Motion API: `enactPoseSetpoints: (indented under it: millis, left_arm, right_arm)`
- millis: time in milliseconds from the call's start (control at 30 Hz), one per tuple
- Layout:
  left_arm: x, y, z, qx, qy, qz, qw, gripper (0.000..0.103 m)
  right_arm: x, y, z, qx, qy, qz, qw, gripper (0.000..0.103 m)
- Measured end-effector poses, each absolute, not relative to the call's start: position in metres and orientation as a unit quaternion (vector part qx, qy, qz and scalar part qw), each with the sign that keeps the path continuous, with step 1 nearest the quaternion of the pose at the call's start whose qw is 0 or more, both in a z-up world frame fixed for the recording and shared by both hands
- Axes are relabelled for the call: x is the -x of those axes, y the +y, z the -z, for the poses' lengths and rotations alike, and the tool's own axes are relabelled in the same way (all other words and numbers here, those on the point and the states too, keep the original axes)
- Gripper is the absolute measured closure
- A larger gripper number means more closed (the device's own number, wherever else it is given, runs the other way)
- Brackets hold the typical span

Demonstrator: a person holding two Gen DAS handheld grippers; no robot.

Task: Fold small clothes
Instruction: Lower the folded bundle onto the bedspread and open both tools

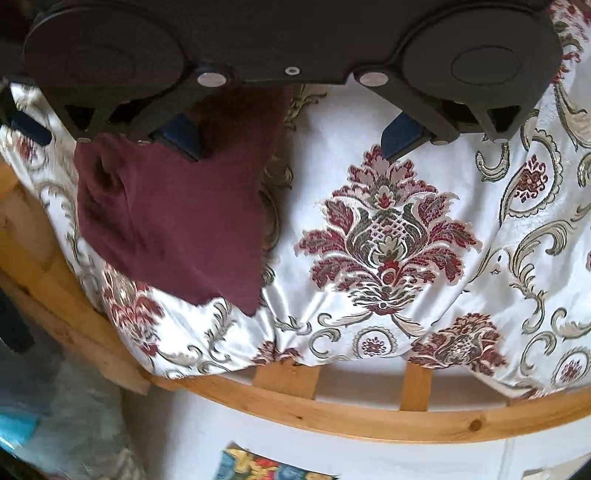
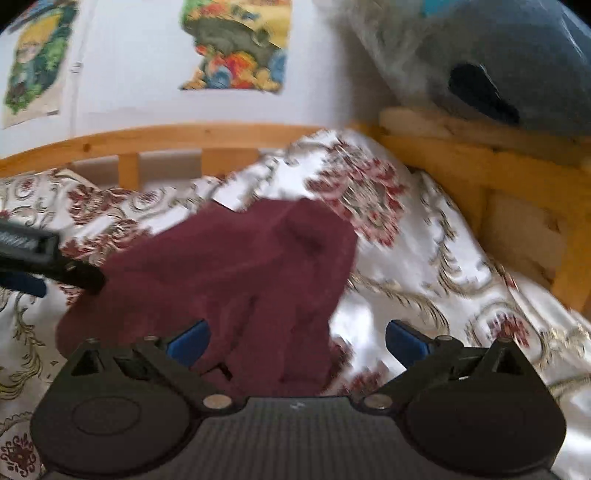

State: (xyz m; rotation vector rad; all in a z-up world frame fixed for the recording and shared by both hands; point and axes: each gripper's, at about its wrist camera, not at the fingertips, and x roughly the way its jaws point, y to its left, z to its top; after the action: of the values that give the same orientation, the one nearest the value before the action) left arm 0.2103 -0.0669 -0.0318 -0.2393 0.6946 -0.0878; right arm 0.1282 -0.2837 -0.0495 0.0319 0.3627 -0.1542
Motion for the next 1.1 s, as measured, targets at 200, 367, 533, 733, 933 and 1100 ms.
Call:
enactPoseSetpoints:
  millis: [200, 367, 533, 733, 933, 1100]
  left_arm:
    - [-0.200, -0.065, 0.035, 0.106, 0.338, 0.049, 0.934, 0.001]
    - [-0.192, -0.068, 0.031, 0.093, 0.336, 0.042, 0.936, 0.001]
    - [-0.175, -0.073, 0.021, 0.065, 0.318, 0.038, 0.945, 0.001]
    - [-0.147, -0.072, 0.010, 0.049, 0.300, 0.043, 0.952, 0.001]
    - [-0.119, -0.062, 0.001, 0.047, 0.290, 0.050, 0.954, 0.001]
    - [-0.099, -0.049, -0.008, 0.057, 0.286, 0.051, 0.955, 0.001]
  right_arm:
    - [-0.115, -0.275, 0.057, 0.008, 0.174, 0.097, 0.980, 0.000]
    - [-0.108, -0.268, 0.053, 0.024, 0.160, 0.111, 0.981, 0.000]
    - [-0.091, -0.260, 0.045, 0.031, 0.147, 0.129, 0.980, 0.000]
    - [-0.059, -0.256, 0.034, -0.002, 0.138, 0.145, 0.980, 0.000]
    - [-0.022, -0.246, 0.019, -0.033, 0.100, 0.158, 0.982, 0.000]
    - [0.005, -0.237, 0.011, -0.047, 0.069, 0.164, 0.983, 0.000]
